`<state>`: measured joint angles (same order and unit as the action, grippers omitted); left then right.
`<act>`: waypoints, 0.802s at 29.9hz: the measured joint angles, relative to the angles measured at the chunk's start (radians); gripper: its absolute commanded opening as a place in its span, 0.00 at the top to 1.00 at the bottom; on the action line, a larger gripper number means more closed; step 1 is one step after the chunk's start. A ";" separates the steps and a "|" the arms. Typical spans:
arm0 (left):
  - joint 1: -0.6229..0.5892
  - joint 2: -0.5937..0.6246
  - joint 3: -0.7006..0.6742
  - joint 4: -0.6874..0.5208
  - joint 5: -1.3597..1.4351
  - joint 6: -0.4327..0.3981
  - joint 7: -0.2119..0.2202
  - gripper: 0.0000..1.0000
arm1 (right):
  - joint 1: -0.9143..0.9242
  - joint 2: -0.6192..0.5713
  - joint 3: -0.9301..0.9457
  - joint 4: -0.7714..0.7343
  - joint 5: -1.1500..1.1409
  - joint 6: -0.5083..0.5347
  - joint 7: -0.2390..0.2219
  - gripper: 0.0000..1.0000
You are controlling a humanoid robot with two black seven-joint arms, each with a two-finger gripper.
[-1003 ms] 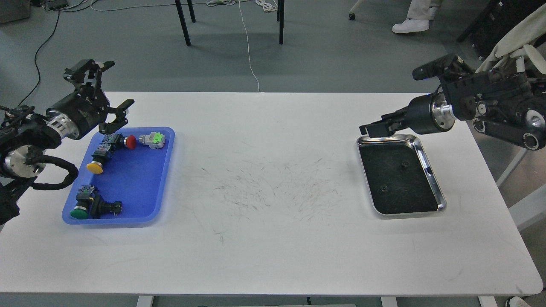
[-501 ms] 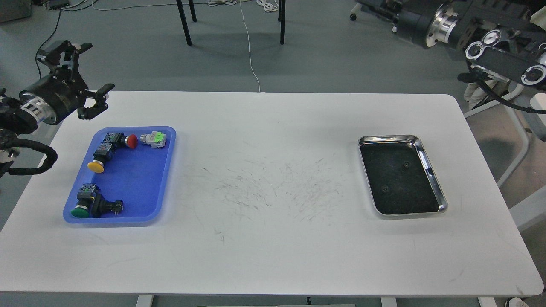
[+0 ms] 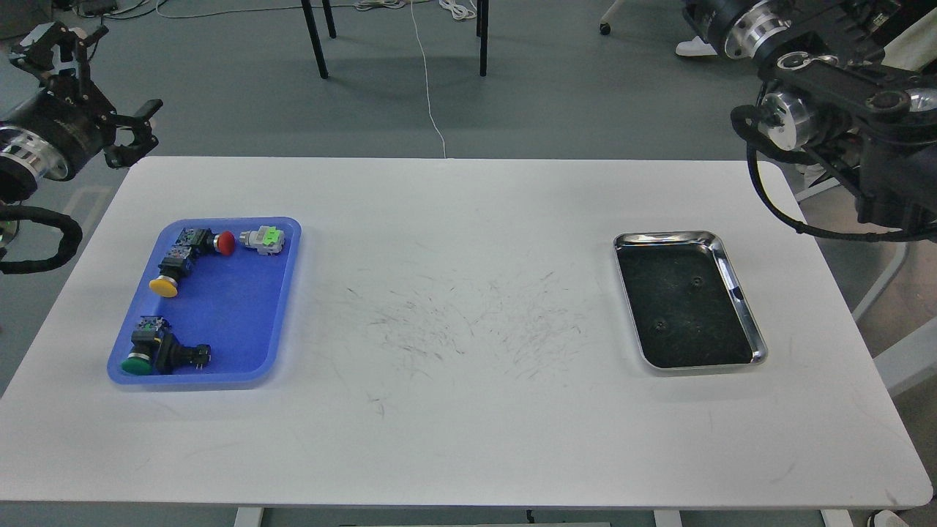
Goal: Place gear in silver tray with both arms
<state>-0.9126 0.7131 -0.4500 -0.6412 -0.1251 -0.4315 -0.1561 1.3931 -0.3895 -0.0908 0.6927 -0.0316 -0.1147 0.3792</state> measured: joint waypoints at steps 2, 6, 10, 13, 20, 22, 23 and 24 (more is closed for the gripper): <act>-0.004 -0.003 0.004 0.002 -0.001 -0.003 0.013 0.00 | -0.017 0.001 0.021 0.000 0.020 0.004 -0.022 0.06; -0.009 -0.008 0.011 0.005 -0.001 -0.006 0.058 0.00 | -0.058 0.006 0.069 0.000 0.028 0.016 -0.047 0.06; -0.014 -0.022 0.013 0.031 -0.002 -0.006 0.076 0.00 | -0.096 0.037 0.086 0.001 0.028 0.039 -0.117 0.05; -0.016 -0.059 0.013 0.058 -0.002 -0.003 0.078 0.00 | -0.124 0.064 0.108 -0.001 0.029 0.054 -0.160 0.05; -0.015 -0.086 0.010 0.070 -0.002 0.002 0.078 0.00 | -0.159 0.099 0.164 0.007 0.033 0.050 -0.189 0.02; -0.014 -0.087 0.008 0.076 -0.002 0.002 0.078 0.00 | -0.163 0.109 0.172 0.002 0.029 0.034 -0.188 0.02; -0.014 -0.087 0.008 0.079 -0.002 0.001 0.078 0.00 | -0.163 0.112 0.172 0.001 0.028 0.027 -0.187 0.02; -0.014 -0.087 0.008 0.081 -0.002 0.000 0.078 0.00 | -0.163 0.115 0.172 0.001 0.027 0.020 -0.186 0.02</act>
<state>-0.9268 0.6259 -0.4422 -0.5598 -0.1273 -0.4314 -0.0784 1.2299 -0.2746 0.0814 0.6940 -0.0048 -0.0947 0.1932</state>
